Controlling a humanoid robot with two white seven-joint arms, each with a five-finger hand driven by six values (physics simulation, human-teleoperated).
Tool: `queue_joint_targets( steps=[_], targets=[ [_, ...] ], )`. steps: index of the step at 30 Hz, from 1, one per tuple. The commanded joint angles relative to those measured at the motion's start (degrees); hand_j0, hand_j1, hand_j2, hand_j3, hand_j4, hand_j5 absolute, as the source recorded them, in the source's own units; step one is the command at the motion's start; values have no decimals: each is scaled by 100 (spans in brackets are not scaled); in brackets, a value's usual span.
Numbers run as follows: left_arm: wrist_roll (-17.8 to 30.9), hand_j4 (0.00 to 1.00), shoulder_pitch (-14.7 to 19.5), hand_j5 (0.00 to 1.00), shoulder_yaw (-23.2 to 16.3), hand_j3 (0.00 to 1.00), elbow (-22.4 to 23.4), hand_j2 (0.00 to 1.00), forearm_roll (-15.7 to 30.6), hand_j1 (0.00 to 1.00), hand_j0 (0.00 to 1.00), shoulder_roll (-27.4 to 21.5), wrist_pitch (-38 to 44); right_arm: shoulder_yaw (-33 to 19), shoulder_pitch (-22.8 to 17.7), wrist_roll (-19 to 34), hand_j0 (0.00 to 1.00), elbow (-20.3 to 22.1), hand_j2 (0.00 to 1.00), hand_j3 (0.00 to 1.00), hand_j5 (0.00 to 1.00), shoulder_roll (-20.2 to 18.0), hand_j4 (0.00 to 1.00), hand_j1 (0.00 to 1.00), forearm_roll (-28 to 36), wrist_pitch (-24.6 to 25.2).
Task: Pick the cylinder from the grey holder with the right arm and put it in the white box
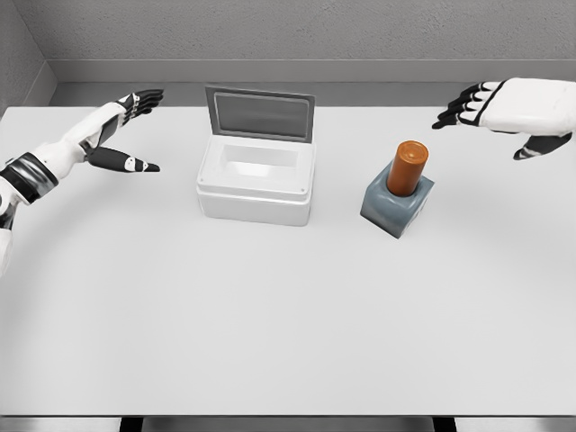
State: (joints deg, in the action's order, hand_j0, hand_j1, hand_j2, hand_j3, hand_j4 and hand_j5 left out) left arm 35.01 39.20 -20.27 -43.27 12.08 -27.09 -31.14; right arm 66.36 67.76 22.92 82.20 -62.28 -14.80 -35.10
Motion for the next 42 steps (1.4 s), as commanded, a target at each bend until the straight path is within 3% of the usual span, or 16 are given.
queue_joint_targets(
  steps=[1, 7, 16, 21, 31, 33, 36, 42],
  targets=[
    [-1, 100, 0, 100, 14, 100, 2, 100, 40, 100, 100, -7, 11, 193, 27, 2, 100, -20, 100, 100, 100, 243, 100, 100, 39, 10],
    [-1, 100, 9, 100, 23, 100, -6, 100, 40, 100, 100, 2, 11, 395, 317, 2, 100, -20, 100, 100, 100, 630, 100, 100, 39, 10],
    [-1, 100, 9, 100, 23, 100, 20, 100, 40, 100, 100, -7, 11, 747, 475, 55, 100, -3, 100, 100, 100, 718, 100, 100, 39, 10],
    [-1, 100, 9, 100, 23, 100, 20, 100, 40, 100, 100, -7, 11, 940, 475, -7, 100, -11, 100, 100, 100, 718, 100, 100, 373, 10],
    [-1, 100, 9, 100, 23, 100, 20, 100, 40, 100, 100, 2, 11, 967, 475, 2, 100, -29, 100, 100, 100, 937, 100, 100, 373, 10],
    [-1, 100, 9, 100, 23, 100, 11, 100, 40, 100, 100, 2, 11, 958, 467, 2, 100, -73, 100, 100, 100, 955, 100, 100, 382, 10],
    [-1, 100, 9, 100, 23, 100, 11, 100, 40, 100, 100, 2, 11, 940, 467, 11, 100, -468, 100, 100, 100, 981, 100, 100, 382, 10],
    [-1, 100, 9, 100, 23, 100, 11, 100, 40, 100, 100, 2, 11, 923, 432, 2, 100, -583, 100, 100, 100, 1095, 100, 100, 637, 10]
  ],
)
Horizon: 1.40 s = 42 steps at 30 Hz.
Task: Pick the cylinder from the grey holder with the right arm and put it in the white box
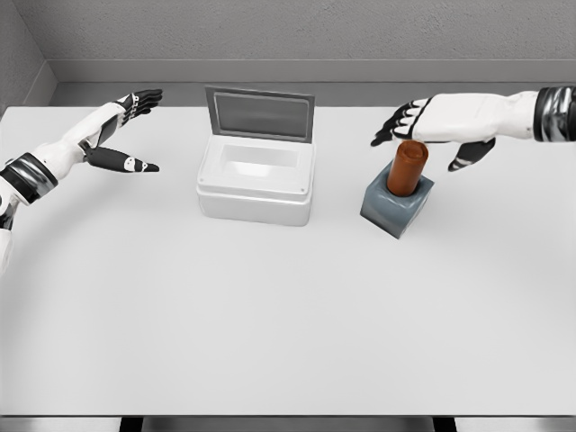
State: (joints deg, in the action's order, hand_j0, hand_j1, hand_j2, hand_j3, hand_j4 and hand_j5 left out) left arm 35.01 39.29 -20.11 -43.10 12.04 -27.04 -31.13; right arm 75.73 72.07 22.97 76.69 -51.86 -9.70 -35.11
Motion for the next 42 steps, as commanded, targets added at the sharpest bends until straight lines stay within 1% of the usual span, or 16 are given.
queue_joint_targets(
  steps=[1, 4, 5, 13, 15, 23, 24, 25, 26, 28, 32, 34, 35, 38, 40, 42],
  targets=[
    [-1, 100, 0, 100, 7, 100, -6, 100, 44, 100, 100, -3, 10, 3, 0, -3, 100, -32, 100, 100, 100, 97, 100, 100, 126, 11],
    [-1, 100, 0, 100, 7, 100, -6, 100, 44, 100, 100, -12, 10, 21, -9, -3, 100, -32, 100, 100, 100, 114, 100, 100, 117, 11],
    [-1, 100, 0, 100, 7, 100, -6, 100, 44, 100, 100, -20, 10, 30, -9, 5, 100, -49, 100, 100, 100, 185, 100, 100, 117, 11],
    [-1, 100, 0, 100, -1, 100, -15, 100, 44, 100, 100, -3, 10, 38, -35, 49, 99, -93, 99, 99, 99, 211, 99, 99, 108, 11],
    [-1, 100, 0, 100, -36, 100, -15, 100, 44, 100, 100, 6, 10, 56, -35, 58, 99, -251, 99, 99, 99, 343, 99, 99, 91, 11],
    [-1, 100, -9, 100, -10, 100, -23, 100, 44, 100, 100, 23, 2, 188, -44, 67, 96, -462, 96, 96, 96, 352, 96, 96, 38, 11],
    [-1, 100, 0, 100, -10, 100, -23, 100, 44, 100, 100, 23, 10, 188, -35, 76, 91, -471, 91, 91, 91, 352, 91, 91, 38, 11],
    [-1, 100, 0, 100, -10, 100, -32, 100, 44, 100, 100, 23, 10, 170, -35, 93, 90, -462, 90, 90, 90, 352, 90, 90, 38, 11],
    [-1, 100, 0, 100, -10, 100, -32, 100, 44, 100, 100, 23, 2, 161, -35, 120, 86, -453, 86, 86, 86, 352, 86, 86, 38, 11],
    [-1, 100, -18, 100, 7, 100, -32, 100, 44, 100, 100, 15, 2, 170, -26, 128, 81, -453, 81, 81, 81, 352, 81, 81, 38, 11],
    [-1, 100, -18, 100, 7, 100, -32, 100, 44, 100, 100, 6, 2, 179, -35, 190, 80, -445, 80, 80, 80, 360, 80, 80, 38, 11],
    [-1, 100, -26, 100, 16, 100, -23, 100, 44, 100, 100, 6, 2, 188, -35, 243, 77, -445, 77, 77, 77, 422, 77, 77, 38, 11],
    [-1, 100, -26, 100, 16, 100, -23, 100, 44, 100, 100, 6, 2, 188, -35, 260, 72, -436, 72, 72, 72, 422, 72, 72, 29, 11],
    [-1, 100, -26, 100, 16, 100, -23, 100, 44, 100, 100, -3, 2, 188, -44, 331, 64, -445, 64, 64, 64, 422, 64, 64, 38, 11],
    [-1, 100, -26, 100, 16, 100, -23, 100, 44, 100, 100, -12, 2, 188, -44, 436, 53, -462, 53, 53, 53, 413, 53, 53, 38, 11],
    [-1, 100, -26, 100, 16, 100, -23, 100, 44, 100, 100, -12, 2, 188, -44, 445, 50, -462, 50, 50, 50, 413, 50, 50, 38, 11]
  ],
)
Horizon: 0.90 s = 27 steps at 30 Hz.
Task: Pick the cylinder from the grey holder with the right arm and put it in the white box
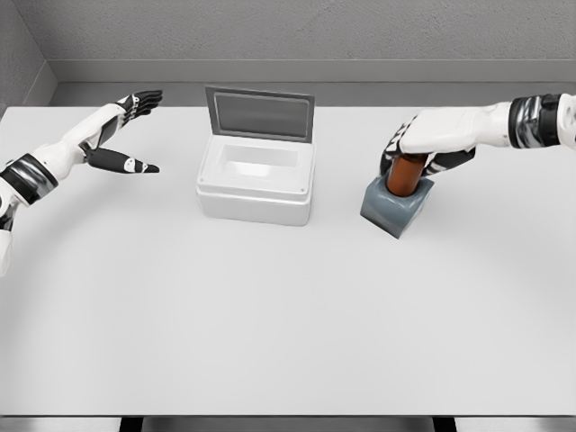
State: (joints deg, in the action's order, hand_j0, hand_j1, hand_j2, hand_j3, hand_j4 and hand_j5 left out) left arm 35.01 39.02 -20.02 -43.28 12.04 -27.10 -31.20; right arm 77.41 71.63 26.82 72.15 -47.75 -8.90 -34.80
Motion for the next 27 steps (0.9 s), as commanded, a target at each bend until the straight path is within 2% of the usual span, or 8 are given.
queue_joint_targets(
  steps=[1, 11, 27],
  targets=[
    [-1, 100, 0, 100, 7, 100, -5, 100, 44, 100, 100, -6, 9, 11, 0, 60, 48, -8, 48, 48, 48, 2, 48, 48, -42, -20],
    [-1, 100, 9, 100, 7, 100, -5, 100, 44, 100, 100, -23, 9, -51, 26, 113, 39, 9, 39, 39, 39, -33, 39, 39, -50, -20],
    [-1, 100, 9, 100, 7, 100, -14, 100, 53, 100, 100, -50, 9, -86, 387, 104, 39, 247, 39, 39, 39, -42, 39, 39, -33, -20]
  ],
)
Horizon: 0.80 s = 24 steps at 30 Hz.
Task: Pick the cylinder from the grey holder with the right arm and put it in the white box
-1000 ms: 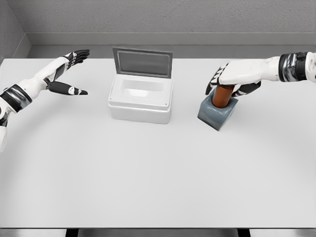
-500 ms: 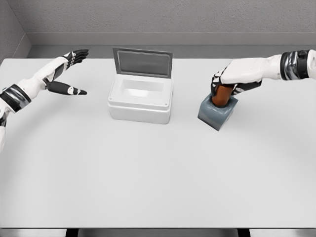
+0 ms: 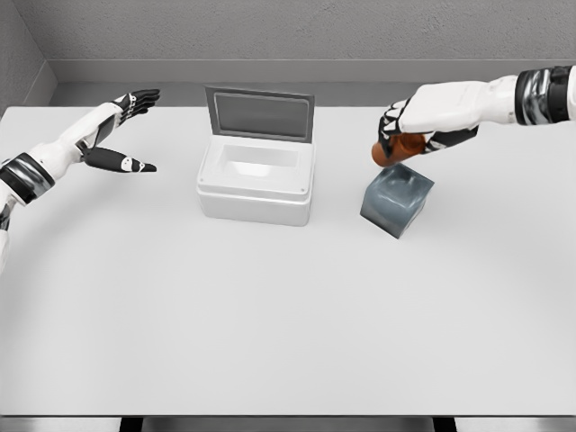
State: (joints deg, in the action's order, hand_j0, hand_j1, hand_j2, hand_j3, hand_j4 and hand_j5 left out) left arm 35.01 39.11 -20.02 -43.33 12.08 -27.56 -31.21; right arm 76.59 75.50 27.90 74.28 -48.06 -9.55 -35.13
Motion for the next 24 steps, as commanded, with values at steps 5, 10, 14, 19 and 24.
queue_joint_targets(
  steps=[5, 10, 14, 19, 24],
  targets=[
    [-1, 100, 9, 100, 7, 100, -9, 100, 49, 100, 100, -13, 9, 76, 97, 5, 39, 60, 39, 39, 39, -11, 39, 39, 33, 13],
    [-1, 100, -9, 100, 15, 100, -9, 100, 49, 100, 100, -13, 9, 322, 263, 5, 40, 96, 40, 40, 40, 16, 40, 40, 33, 13],
    [-1, 100, -9, 100, 15, 100, -9, 100, 49, 100, 100, -13, 9, 629, 474, 5, 40, 166, 40, 40, 40, 86, 40, 40, 24, 13],
    [-1, 100, -9, 100, 15, 100, -9, 100, 49, 100, 100, -22, 9, 884, 668, 75, 39, 184, 39, 39, 39, 139, 39, 39, 24, 13],
    [-1, 100, -9, 100, 15, 100, -9, 100, 49, 100, 100, -31, 9, 972, 800, 93, 35, 210, 35, 35, 35, 147, 35, 35, 15, 13]
  ],
)
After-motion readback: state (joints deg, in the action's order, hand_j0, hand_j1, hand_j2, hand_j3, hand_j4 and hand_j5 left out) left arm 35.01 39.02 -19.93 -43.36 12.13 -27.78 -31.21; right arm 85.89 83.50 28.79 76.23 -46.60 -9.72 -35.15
